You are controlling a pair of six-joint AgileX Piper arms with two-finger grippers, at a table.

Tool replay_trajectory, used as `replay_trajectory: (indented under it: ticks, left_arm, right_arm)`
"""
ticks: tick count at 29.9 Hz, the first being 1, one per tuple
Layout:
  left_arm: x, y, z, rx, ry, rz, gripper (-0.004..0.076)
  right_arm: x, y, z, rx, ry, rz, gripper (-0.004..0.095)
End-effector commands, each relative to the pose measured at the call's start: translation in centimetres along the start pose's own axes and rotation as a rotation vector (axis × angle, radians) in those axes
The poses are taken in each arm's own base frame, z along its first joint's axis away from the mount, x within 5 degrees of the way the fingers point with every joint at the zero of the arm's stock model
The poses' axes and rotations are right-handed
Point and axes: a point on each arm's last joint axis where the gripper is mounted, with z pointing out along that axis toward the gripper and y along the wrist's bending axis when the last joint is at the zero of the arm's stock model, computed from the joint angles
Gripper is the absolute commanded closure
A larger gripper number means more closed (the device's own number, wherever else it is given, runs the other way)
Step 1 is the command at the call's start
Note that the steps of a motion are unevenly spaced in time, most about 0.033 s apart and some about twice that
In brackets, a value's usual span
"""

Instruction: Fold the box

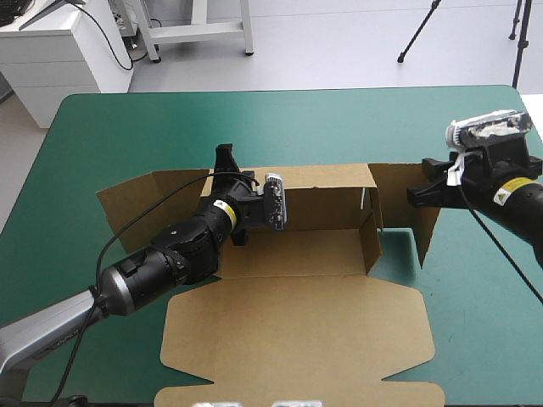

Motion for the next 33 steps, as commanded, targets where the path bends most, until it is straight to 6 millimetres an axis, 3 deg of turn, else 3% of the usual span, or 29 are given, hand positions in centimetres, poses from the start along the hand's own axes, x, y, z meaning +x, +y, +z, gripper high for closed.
replay_trajectory:
  ticks: [1, 5, 9, 14, 20, 26, 33]
  left_arm:
    - [0.0, 0.7, -1.0, -0.053, -0.027, 0.025, 0.0734]
    - [0.6, -0.4, -0.7, -0.04, -0.009, 0.024, 0.0734]
    - [0.5, -0.3, -0.6, -0.067, -0.019, -0.024, 0.0734]
    - [0.4, -0.2, -0.6, -0.079, -0.03, -0.042, 0.0734]
    - [0.5, -0.2, -0.6, -0.079, -0.028, -0.045, 0.0734]
    - [0.5, -0.1, -0.6, -0.095, -0.018, -0.028, 0.0734]
    - [0.5, 0.0, -0.7, -0.106, -0.022, -0.018, 0.0734]
  right_arm:
    - [-2.9, -0.5, -0.1, 0.035, -0.103, -0.016, 0.0366]
    - [-4.4, -1.0, 2.0, 0.06, -0.049, -0.01, 0.0366]
    - [-5.3, -1.4, 4.7, 0.078, 0.03, -0.01, 0.036]
    - [-6.8, -1.7, 8.0, 0.074, 0.101, -0.007, 0.0222]
    - [-7.8, -2.1, 11.5, 0.094, 0.169, 0.005, 0.0204]
    - [-7.0, -3.7, 14.2, 0.117, 0.276, 0.049, 0.0185]
    - [-5.6, -5.9, 15.4, 0.083, 0.351, 0.145, 0.0178]
